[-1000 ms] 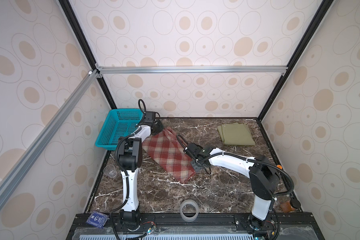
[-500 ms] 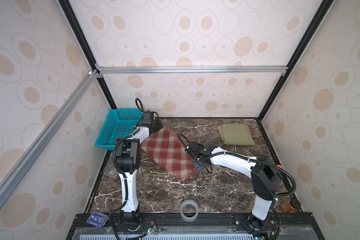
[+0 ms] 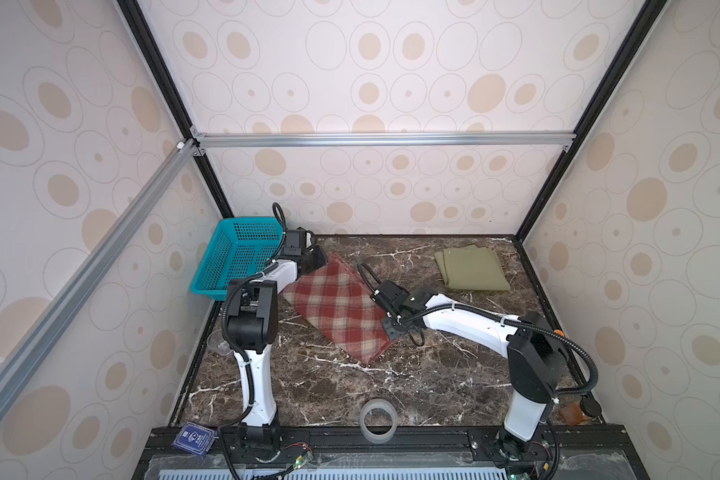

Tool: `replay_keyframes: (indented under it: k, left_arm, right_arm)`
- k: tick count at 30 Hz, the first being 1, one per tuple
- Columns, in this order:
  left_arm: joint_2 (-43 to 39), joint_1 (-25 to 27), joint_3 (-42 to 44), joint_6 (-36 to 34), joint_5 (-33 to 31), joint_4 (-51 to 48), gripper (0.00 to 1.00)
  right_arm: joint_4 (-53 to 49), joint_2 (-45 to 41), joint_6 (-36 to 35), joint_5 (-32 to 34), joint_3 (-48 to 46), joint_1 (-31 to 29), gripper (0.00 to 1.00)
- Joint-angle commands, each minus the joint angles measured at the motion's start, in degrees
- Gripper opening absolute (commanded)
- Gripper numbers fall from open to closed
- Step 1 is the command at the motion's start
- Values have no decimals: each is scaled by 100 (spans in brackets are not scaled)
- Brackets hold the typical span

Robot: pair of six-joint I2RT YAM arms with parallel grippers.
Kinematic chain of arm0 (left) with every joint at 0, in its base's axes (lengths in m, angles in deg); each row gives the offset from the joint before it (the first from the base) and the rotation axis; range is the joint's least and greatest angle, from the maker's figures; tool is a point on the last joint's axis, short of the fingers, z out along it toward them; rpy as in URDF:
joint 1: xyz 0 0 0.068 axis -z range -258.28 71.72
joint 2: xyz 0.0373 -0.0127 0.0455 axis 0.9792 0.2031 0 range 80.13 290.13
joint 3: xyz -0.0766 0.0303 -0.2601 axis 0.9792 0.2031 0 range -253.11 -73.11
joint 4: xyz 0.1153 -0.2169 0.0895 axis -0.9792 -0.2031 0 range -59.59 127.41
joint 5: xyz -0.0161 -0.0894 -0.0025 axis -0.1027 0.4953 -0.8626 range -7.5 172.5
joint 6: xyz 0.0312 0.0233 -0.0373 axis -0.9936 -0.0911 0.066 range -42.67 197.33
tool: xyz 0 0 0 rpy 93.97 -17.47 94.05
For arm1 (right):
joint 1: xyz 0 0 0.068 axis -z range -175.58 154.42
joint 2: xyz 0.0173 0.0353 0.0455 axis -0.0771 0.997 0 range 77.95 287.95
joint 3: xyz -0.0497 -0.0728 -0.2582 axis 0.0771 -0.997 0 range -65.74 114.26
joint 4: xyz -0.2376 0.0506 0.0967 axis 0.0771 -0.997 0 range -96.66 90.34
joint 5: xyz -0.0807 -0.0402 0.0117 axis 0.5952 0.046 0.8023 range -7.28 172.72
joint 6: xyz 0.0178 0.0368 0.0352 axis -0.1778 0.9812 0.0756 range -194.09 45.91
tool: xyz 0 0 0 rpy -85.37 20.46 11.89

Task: Fold and stack the skirts

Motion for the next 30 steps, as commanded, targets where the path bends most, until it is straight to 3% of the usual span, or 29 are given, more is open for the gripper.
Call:
replay_keyframes:
  k: [1, 20, 30]
  left_arm:
    - [80, 28, -7, -25, 208, 162, 14]
    - [1075, 104, -844, -26, 115, -7, 13]
    - [1019, 101, -861, -296, -64, -94, 14]
  right_arm:
    - [223, 108, 85, -175, -3, 38, 15]
    - [640, 512, 278, -440, -576, 684, 11]
    - [593, 632, 291, -460, -730, 705, 9]
